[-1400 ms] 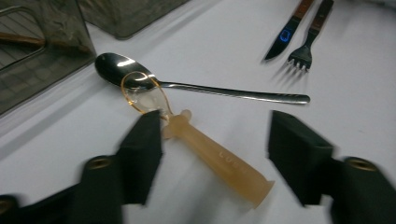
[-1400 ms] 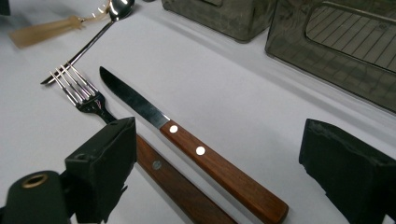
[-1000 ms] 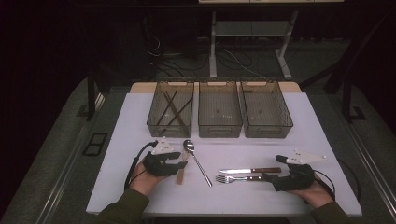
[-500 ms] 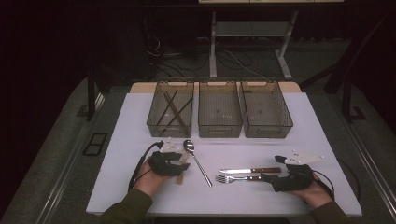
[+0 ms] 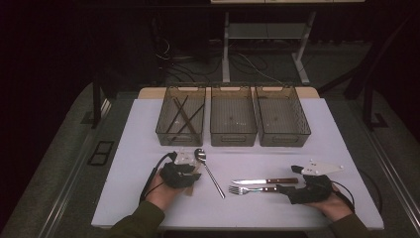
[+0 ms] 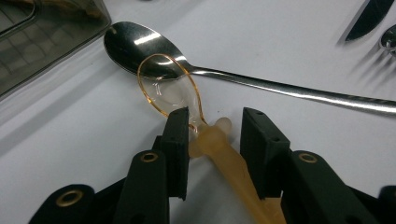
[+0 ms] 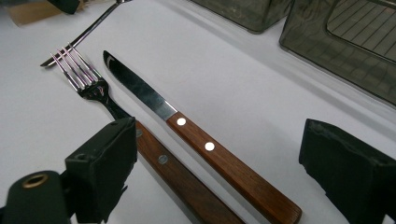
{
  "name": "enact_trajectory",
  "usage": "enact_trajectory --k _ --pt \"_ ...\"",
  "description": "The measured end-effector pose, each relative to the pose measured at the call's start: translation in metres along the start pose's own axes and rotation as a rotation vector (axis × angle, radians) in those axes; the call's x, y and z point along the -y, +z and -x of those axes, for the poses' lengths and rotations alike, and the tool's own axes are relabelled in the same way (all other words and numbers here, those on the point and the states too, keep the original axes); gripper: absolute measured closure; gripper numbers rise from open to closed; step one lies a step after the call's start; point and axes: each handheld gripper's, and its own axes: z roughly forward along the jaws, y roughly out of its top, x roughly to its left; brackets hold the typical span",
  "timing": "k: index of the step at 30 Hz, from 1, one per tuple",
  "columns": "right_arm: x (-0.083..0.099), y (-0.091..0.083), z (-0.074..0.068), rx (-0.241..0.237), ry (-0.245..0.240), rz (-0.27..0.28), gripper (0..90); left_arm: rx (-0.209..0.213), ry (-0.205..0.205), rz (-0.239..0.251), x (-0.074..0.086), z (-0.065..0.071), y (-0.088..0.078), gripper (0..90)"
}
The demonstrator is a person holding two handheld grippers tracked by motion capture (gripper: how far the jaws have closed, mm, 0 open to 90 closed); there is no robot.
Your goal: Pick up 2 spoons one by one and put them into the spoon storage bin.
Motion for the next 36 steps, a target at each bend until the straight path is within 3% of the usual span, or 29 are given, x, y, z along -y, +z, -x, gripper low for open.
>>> enact_trajectory --k 6,8,19,27,29,36 --pt "0.000 0.000 0.000 -0.001 -0.004 0.000 11.6 0.033 -0.003 -0.001 0.000 0.000 -0.001 66.3" --pt "0.000 -0.001 0.000 -0.002 -0.004 0.002 11.6 0.053 0.025 -0.006 0.000 0.000 -0.001 66.7" --pt "-0.001 -0.001 -0.001 -0.004 -0.007 0.003 11.6 0.064 0.104 -0.012 -0.002 0.010 0.000 68.1" --pt "-0.001 0.000 -0.001 -0.008 -0.008 0.001 11.6 0.073 0.109 0.012 -0.004 0.014 0.001 68.3" --pt "-0.001 -0.001 -0.001 -0.007 -0.007 0.000 11.6 0.086 0.089 0.030 -0.004 0.013 -0.002 68.3" --pt "-0.001 0.000 -0.001 -0.010 -0.010 0.000 11.6 0.091 0.096 0.048 -0.007 0.008 -0.007 68.6"
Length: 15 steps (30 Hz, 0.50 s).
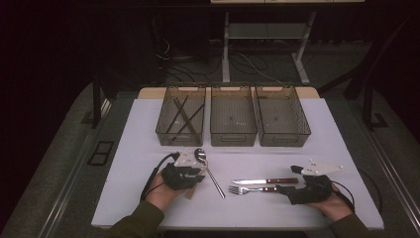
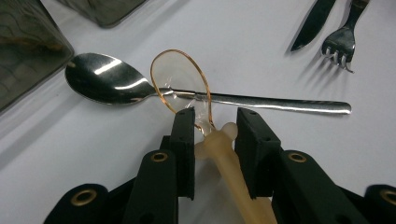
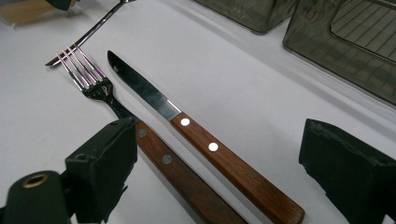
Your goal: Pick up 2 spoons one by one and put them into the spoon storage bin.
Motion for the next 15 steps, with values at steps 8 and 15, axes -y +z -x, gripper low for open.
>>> enact_trajectory --k 8,15 --pt "0.000 0.000 0.000 -0.003 0.004 0.000 11.6 0.011 -0.029 0.068 -0.009 -0.006 -0.011 68.6" --pt "0.000 0.000 0.000 -0.004 0.008 0.002 11.6 0.018 -0.027 0.102 -0.027 -0.016 -0.014 68.6"
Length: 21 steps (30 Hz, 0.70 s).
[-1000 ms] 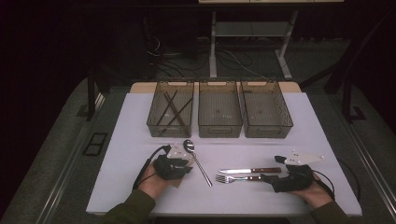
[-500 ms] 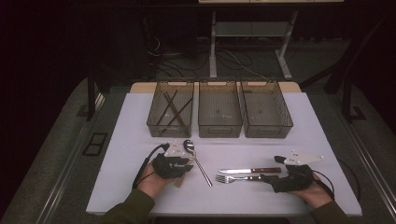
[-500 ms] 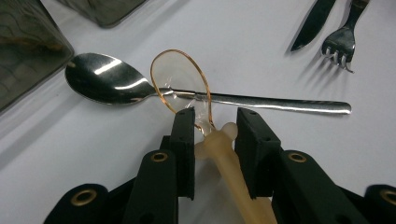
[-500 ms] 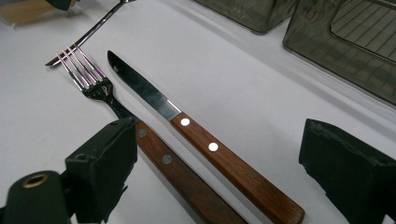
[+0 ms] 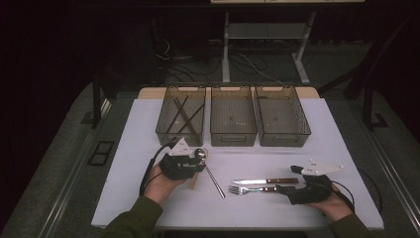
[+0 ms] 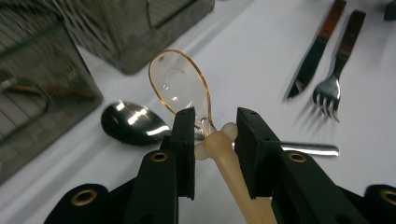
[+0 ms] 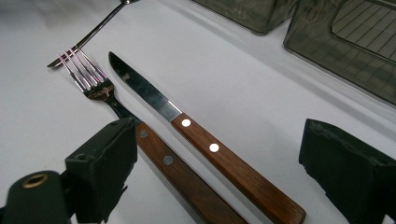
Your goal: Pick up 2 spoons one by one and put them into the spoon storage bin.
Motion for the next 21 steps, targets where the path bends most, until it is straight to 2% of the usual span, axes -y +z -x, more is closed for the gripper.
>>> enact_trajectory --k 3,9,16,21 --pt "0.000 0.000 0.001 0.002 -0.004 0.005 11.6 0.003 0.004 0.017 -0.010 -0.004 0.000 68.6" --pt "0.000 -0.001 0.001 0.001 -0.002 0.007 11.6 0.008 0.011 0.051 -0.045 -0.016 0.011 68.6" --pt "0.000 -0.001 0.000 -0.005 0.001 0.013 11.6 0.016 0.035 0.051 -0.085 -0.030 0.030 68.5" --pt "-0.001 -0.002 0.001 -0.006 0.003 0.022 11.6 0.006 0.029 0.046 -0.107 -0.044 0.046 68.5"
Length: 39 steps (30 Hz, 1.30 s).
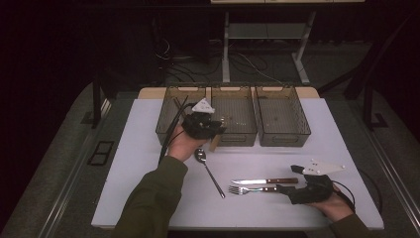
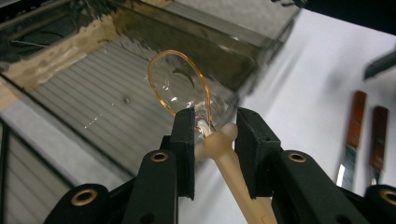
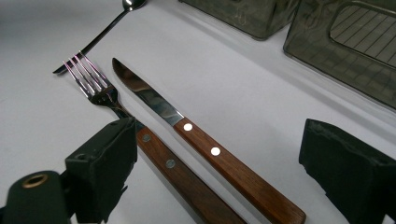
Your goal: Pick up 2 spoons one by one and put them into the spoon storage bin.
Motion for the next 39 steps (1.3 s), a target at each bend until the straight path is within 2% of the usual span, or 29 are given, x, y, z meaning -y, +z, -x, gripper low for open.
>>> enact_trajectory --k 5,7,9,12,18,20,21,24,25,29,30,32,33,36,39 --pt "0.000 -0.001 0.000 -0.003 0.002 0.004 11.6 -0.016 -0.027 -0.007 -0.014 -0.019 0.013 68.5" --pt "0.000 -0.001 0.000 -0.006 0.007 0.004 11.6 -0.025 -0.051 0.003 -0.018 -0.024 0.019 68.6" --pt "0.000 -0.001 0.000 -0.006 0.006 0.005 11.6 -0.034 -0.044 -0.014 -0.022 -0.031 0.022 68.5" --pt "0.000 -0.001 0.000 -0.007 0.007 0.007 11.6 -0.052 -0.064 -0.017 -0.027 -0.039 0.028 68.6" --pt "0.000 -0.002 0.000 -0.009 0.004 0.014 11.6 -0.089 -0.115 -0.037 -0.029 -0.052 0.039 68.5" --pt "0.000 -0.002 0.001 -0.008 0.006 0.015 11.6 -0.097 -0.118 -0.052 -0.026 -0.055 0.044 68.5" --pt "0.000 -0.003 0.000 -0.008 0.008 0.016 11.6 -0.102 -0.126 -0.055 -0.025 -0.056 0.047 68.4" --pt "-0.001 -0.003 0.000 -0.007 0.007 0.018 11.6 -0.128 -0.112 -0.100 -0.023 -0.057 0.056 68.4" --pt "-0.001 -0.004 0.000 -0.008 0.010 0.018 11.6 -0.136 -0.095 -0.115 -0.023 -0.058 0.059 68.4" --pt "-0.001 -0.004 -0.001 -0.011 0.001 0.022 11.6 -0.139 -0.129 -0.128 -0.019 -0.058 0.069 68.1" --pt "-0.001 -0.004 -0.001 -0.010 -0.001 0.023 11.6 -0.151 -0.115 -0.147 -0.019 -0.058 0.069 67.6" --pt "-0.001 -0.005 -0.001 -0.011 0.001 0.025 11.6 -0.161 -0.115 -0.131 -0.020 -0.057 0.069 65.7" --pt "-0.002 -0.005 0.000 -0.010 0.000 0.026 11.6 -0.163 -0.130 -0.123 -0.021 -0.057 0.068 63.0" --pt "-0.002 -0.005 0.000 -0.009 0.000 0.028 11.6 -0.166 -0.127 -0.117 -0.022 -0.058 0.066 55.3" --pt "-0.002 -0.005 -0.001 -0.009 -0.002 0.028 11.6 -0.164 -0.119 -0.115 -0.023 -0.059 0.063 52.0"
